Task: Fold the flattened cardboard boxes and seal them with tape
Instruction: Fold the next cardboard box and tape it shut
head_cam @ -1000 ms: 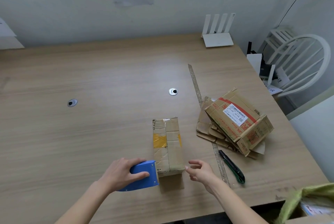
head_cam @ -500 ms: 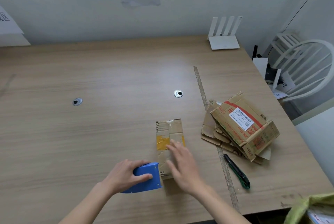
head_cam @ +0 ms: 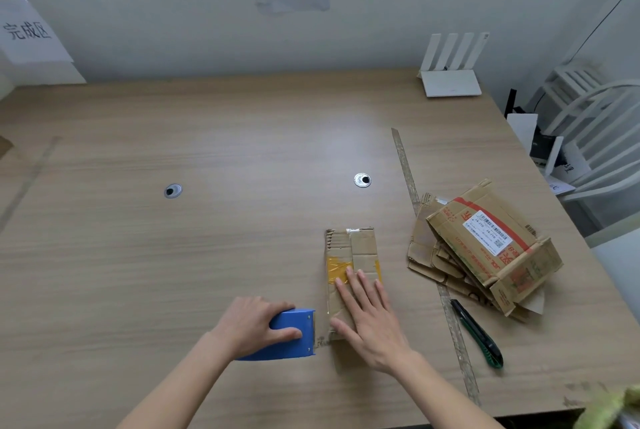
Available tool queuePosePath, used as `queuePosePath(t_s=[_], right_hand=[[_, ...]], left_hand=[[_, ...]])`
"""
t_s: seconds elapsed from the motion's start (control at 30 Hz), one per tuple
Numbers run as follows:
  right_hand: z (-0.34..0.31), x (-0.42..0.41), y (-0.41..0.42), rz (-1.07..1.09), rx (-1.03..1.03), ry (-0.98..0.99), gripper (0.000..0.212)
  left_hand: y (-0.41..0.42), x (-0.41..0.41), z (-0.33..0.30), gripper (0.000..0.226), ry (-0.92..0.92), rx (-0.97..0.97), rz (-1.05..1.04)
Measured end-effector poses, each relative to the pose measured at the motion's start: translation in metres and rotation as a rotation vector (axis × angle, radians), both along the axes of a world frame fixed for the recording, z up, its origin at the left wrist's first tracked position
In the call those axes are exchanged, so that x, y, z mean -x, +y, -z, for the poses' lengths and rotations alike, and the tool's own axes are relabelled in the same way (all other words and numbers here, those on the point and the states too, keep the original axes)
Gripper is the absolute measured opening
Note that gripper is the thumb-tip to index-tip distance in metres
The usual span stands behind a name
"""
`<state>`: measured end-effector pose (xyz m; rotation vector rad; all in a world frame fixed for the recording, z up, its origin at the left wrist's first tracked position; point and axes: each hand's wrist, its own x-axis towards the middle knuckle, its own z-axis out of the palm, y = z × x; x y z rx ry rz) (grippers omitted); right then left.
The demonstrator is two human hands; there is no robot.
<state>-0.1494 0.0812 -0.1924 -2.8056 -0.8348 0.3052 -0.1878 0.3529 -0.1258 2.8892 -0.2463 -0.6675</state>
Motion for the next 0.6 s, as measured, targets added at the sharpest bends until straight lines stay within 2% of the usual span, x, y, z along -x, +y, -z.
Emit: queuePosePath(t_s=[0.13,0.33,0.4,0.5,0.6], right_hand=[[0.002,0.001,0.002,0.025,-0.009,-0.028,0.084],[0.006,0.004,0.004,0.068,0.003,-0.049,0.087],[0.004,0.006,0.006,0.091,0.007,-0.038,0.088],[-0.001,0.007,0.011,0.117,0.002,-0.019,0.088],[-0.002,0.007,0.013,0.131,-0.005,0.007,0.089]], left_hand=[[-0.016,0.002,0.023,0.088,-0.074,-0.074,0.021],[-0.039,-0.001,0.030,0.090,-0.155,-0.121,0.016],[-0.041,-0.003,0.027,0.085,-0.168,-0.150,0.025],[-0.045,-0.004,0.015,0.061,-0.153,-0.196,0.013],[-0.049,-0.002,0.011,0.056,-0.145,-0.222,-0.009]])
